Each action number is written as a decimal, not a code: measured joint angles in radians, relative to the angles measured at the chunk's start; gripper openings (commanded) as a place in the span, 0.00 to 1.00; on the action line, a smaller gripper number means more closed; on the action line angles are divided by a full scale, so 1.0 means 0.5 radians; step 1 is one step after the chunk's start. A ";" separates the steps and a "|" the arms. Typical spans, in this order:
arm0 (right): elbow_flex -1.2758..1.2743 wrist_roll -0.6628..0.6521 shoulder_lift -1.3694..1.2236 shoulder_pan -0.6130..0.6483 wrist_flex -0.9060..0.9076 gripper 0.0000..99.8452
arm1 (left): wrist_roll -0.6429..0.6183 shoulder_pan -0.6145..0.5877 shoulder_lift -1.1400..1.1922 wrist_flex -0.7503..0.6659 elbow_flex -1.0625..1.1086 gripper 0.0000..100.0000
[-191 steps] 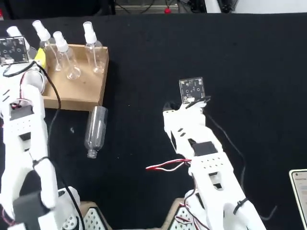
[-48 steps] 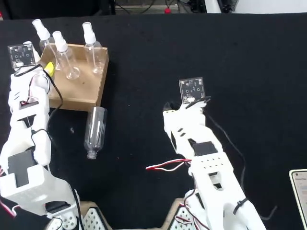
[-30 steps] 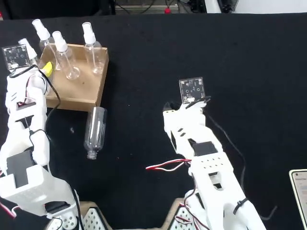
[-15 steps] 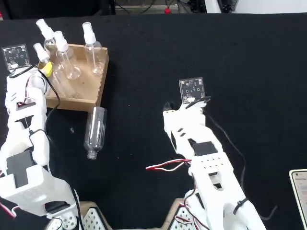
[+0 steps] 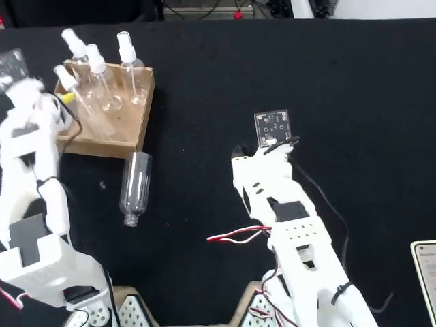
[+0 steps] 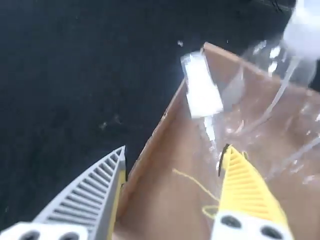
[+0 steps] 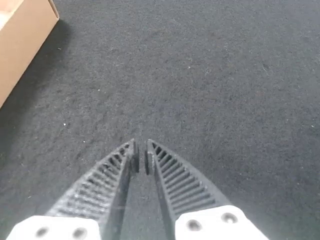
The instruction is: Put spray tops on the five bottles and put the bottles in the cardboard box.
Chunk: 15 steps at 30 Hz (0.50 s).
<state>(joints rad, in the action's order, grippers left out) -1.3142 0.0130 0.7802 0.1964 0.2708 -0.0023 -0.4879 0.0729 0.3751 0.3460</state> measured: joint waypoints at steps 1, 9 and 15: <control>0.000 0.000 0.000 0.000 0.000 0.03 | -0.028 0.000 0.018 0.150 -0.110 0.29; 0.000 0.000 0.000 0.000 0.000 0.03 | -0.068 0.000 0.086 0.540 -0.411 0.29; 0.000 0.000 0.000 0.000 0.000 0.03 | -0.074 0.058 0.086 0.868 -0.470 0.29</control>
<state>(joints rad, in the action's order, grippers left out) -1.3142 0.0130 0.7802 0.1964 0.2708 -0.0391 -0.4588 0.1158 0.8094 0.1112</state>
